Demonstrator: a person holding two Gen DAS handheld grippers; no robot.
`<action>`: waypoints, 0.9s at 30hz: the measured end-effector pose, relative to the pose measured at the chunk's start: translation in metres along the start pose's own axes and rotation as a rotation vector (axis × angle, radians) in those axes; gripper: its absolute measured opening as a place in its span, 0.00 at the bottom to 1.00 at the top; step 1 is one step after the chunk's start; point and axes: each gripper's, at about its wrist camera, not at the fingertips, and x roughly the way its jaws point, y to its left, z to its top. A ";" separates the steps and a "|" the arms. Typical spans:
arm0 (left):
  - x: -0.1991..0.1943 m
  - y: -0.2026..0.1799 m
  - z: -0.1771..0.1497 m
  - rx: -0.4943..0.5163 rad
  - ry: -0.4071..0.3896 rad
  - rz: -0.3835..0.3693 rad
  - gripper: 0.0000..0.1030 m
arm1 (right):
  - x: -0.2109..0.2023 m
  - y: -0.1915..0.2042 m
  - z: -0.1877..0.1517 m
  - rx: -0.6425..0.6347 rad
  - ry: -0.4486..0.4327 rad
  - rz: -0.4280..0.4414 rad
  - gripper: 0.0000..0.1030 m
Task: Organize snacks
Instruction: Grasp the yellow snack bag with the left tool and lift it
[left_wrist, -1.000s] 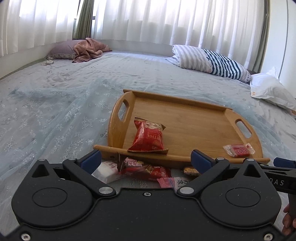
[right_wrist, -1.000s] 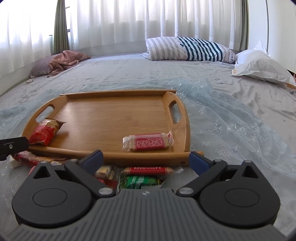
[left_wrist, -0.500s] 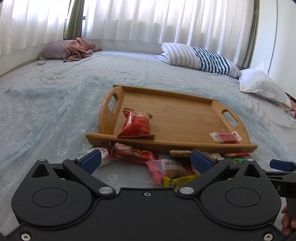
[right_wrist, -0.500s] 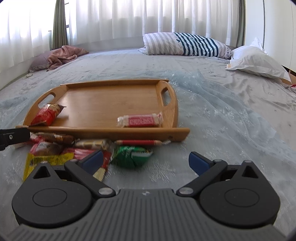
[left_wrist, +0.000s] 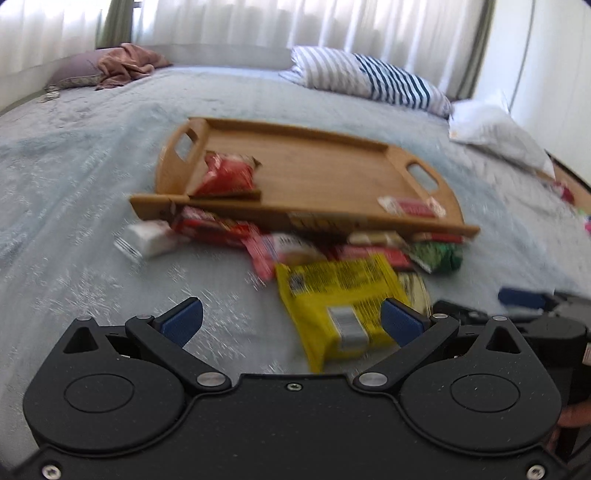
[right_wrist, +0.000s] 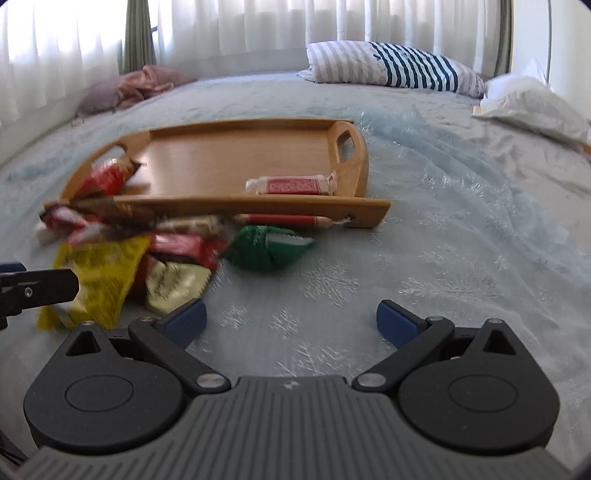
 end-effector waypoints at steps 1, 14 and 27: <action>0.002 -0.003 -0.002 0.008 0.006 -0.003 1.00 | -0.001 0.000 0.000 -0.004 -0.001 -0.008 1.00; 0.023 -0.036 0.001 0.071 0.001 -0.028 1.00 | -0.002 -0.027 0.001 0.048 0.003 -0.081 1.00; 0.027 -0.028 -0.005 0.121 -0.044 -0.026 0.64 | -0.001 -0.027 0.001 0.026 0.002 -0.077 1.00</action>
